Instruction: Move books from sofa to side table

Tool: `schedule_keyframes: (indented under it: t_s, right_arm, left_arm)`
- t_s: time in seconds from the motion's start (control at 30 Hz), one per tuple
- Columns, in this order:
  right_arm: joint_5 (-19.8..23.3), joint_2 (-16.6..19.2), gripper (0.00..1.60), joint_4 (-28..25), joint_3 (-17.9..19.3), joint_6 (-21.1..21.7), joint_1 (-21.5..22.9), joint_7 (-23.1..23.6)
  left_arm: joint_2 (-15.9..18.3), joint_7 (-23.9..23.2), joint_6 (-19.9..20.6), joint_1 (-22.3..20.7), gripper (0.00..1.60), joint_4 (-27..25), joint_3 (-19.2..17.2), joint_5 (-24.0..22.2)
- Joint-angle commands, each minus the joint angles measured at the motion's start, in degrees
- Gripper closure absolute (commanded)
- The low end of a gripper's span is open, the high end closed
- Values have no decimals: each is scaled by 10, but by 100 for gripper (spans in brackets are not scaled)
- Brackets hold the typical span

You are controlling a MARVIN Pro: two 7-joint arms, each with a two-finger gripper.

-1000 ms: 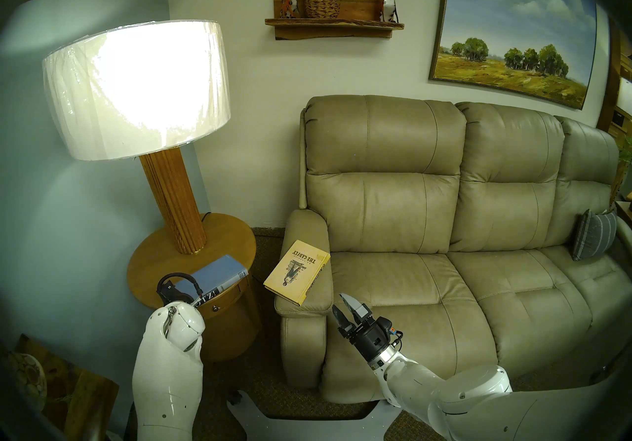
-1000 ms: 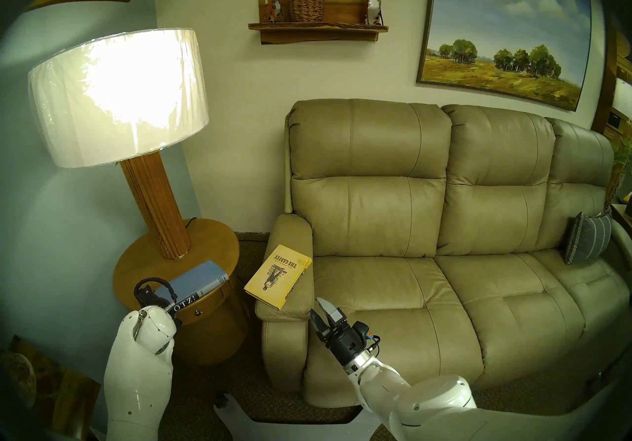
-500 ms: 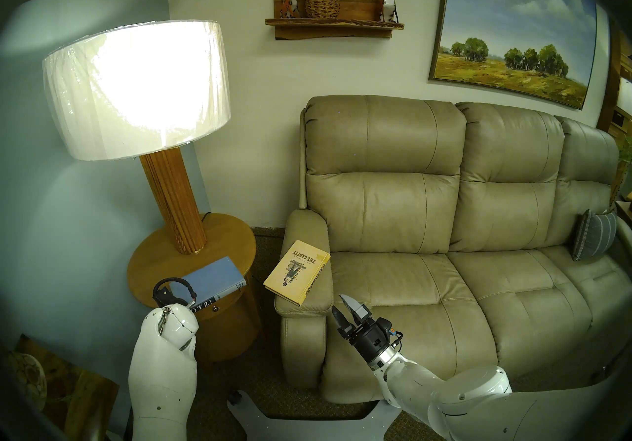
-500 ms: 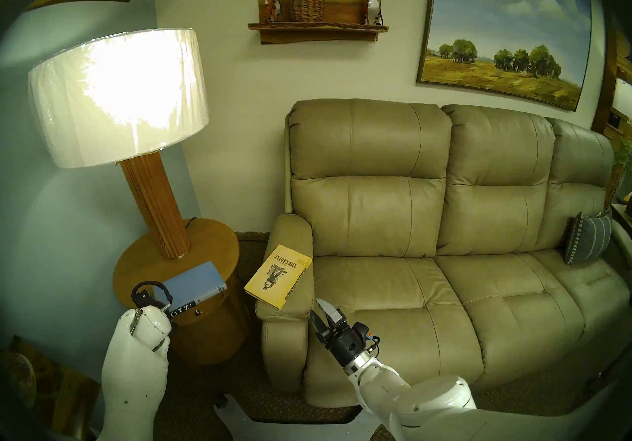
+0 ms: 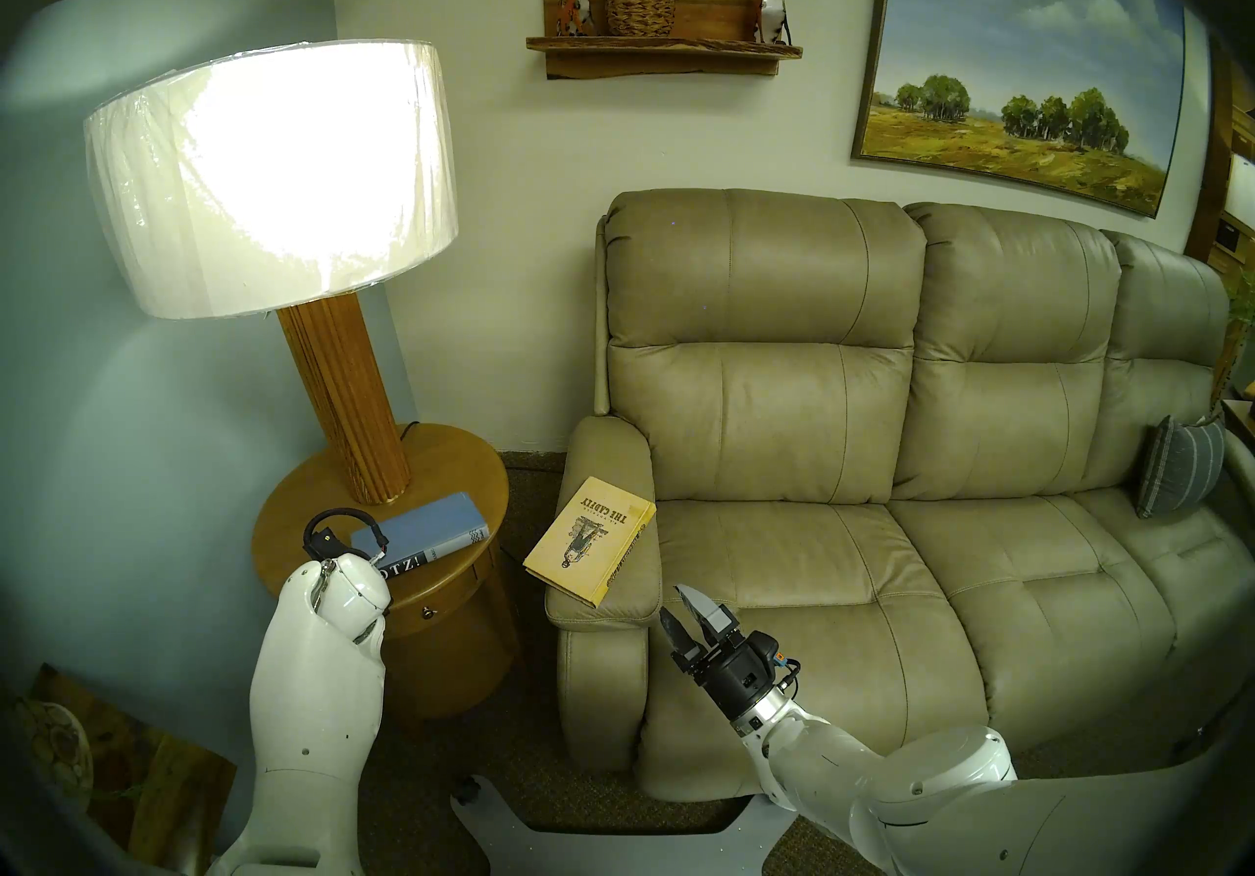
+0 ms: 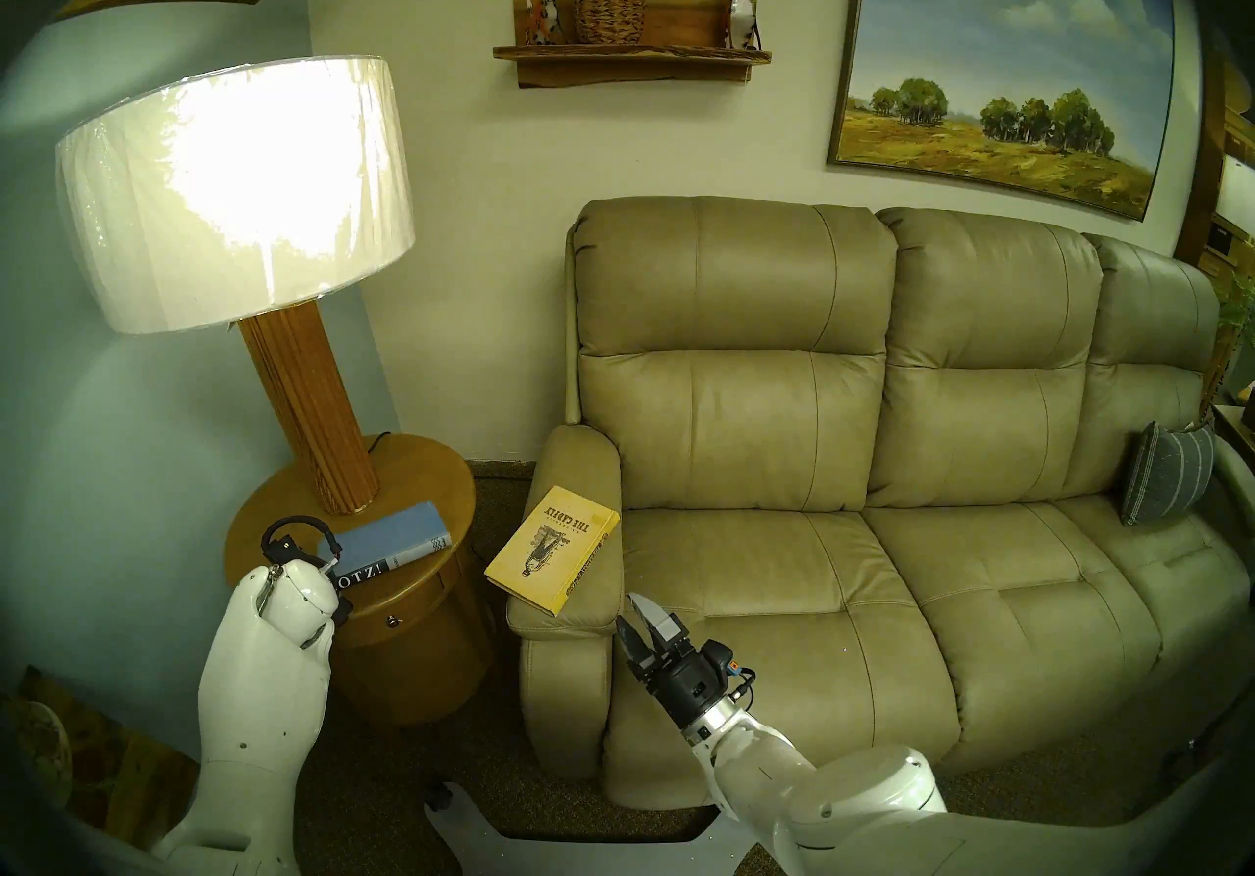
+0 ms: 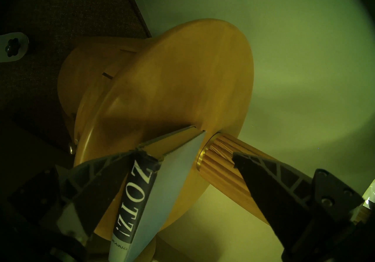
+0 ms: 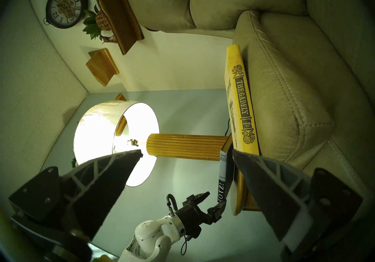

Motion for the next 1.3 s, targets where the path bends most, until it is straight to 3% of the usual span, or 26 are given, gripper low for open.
schedule_keyframes:
  t_s: [0.0, 0.17, 0.37, 0.57, 0.8, 1.0, 1.07, 1.27]
  right_arm:
    - [4, 3, 0, -2, -1, 2, 0, 7]
    - [7, 0, 0, -2, -6, 3, 2, 7]
    - [14, 1, 0, -2, -12, 1, 0, 7]
    - [17, 4, 0, -2, -12, 0, 1, 7]
    - [17, 1, 0, -2, -17, -4, 3, 7]
    - [18, 1, 0, -2, -19, -15, 16, 7]
    - [15, -2, 0, -2, -23, -19, 25, 7]
    - [9, -7, 0, -6, -33, -26, 49, 0]
  left_arm:
    - [-31, -15, -8, 44, 0, -63, -13, -13]
    - [-34, -4, -17, 61, 0, -104, -17, -14]
    - [-28, -3, -13, 46, 0, -71, -19, -21]
    - [-30, -14, 6, 75, 0, -113, -3, -11]
    - [-26, -97, 35, 141, 0, -132, 38, 51]
    - [-19, -145, 70, 177, 0, -134, 44, 72]
    - [-15, -173, 78, 193, 0, -128, 48, 98]
    - [-12, -228, 119, 225, 0, -127, 42, 103]
